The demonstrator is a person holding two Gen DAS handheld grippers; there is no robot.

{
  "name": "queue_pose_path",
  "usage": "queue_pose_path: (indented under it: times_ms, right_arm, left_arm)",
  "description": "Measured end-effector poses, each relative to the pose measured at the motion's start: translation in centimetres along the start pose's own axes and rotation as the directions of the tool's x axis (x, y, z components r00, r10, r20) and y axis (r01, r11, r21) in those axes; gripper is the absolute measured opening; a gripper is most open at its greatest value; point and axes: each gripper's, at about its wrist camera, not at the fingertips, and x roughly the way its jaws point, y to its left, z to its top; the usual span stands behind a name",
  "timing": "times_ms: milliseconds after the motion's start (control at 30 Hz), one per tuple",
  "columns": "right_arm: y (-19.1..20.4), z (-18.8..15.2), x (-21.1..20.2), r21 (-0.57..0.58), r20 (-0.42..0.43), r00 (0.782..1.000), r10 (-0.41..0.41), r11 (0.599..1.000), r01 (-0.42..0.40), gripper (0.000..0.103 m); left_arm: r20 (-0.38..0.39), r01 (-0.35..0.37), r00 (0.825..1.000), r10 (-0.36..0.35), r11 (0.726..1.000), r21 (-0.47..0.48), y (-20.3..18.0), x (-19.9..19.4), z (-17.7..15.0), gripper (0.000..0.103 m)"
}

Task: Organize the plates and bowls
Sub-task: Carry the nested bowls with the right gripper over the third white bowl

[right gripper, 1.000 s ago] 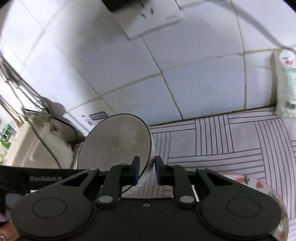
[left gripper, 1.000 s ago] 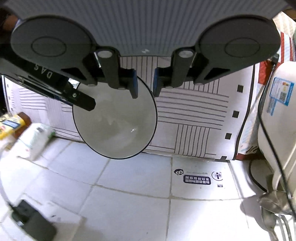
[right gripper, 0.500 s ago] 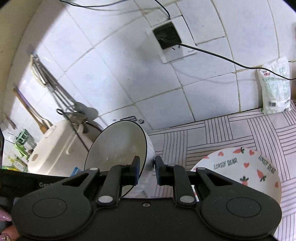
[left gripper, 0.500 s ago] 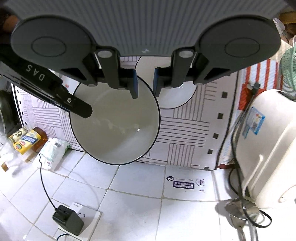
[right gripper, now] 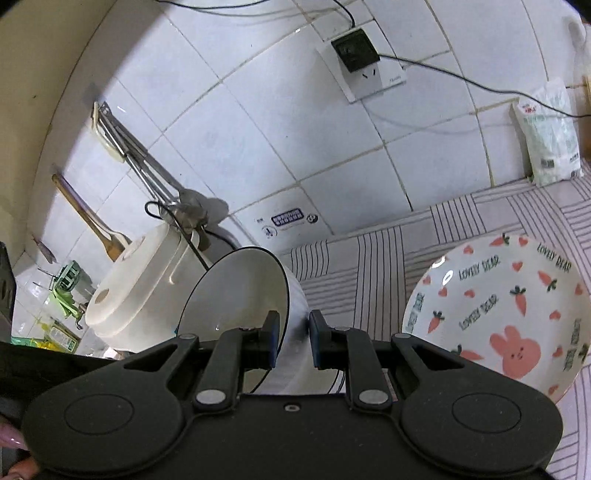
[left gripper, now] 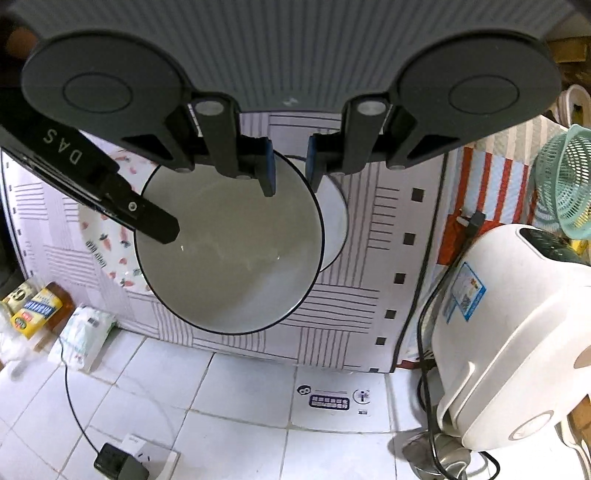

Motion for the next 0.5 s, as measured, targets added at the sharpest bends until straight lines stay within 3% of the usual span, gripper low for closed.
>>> queue_pose_path:
  times_ms: [333,500]
  right_arm:
    - [0.1,-2.0,1.7,0.004,-0.043,0.999,-0.018,1.0,0.018,0.021]
    - [0.4,-2.7,2.8,-0.042,-0.054,0.997,-0.046,0.998,0.044,0.021]
  left_arm:
    - [-0.032,-0.024,0.999,0.024,1.0,-0.01,0.9,1.8,-1.1,0.015]
    - [-0.093,-0.025,0.995,0.023,0.999,-0.023,1.6,3.6,-0.6,0.015]
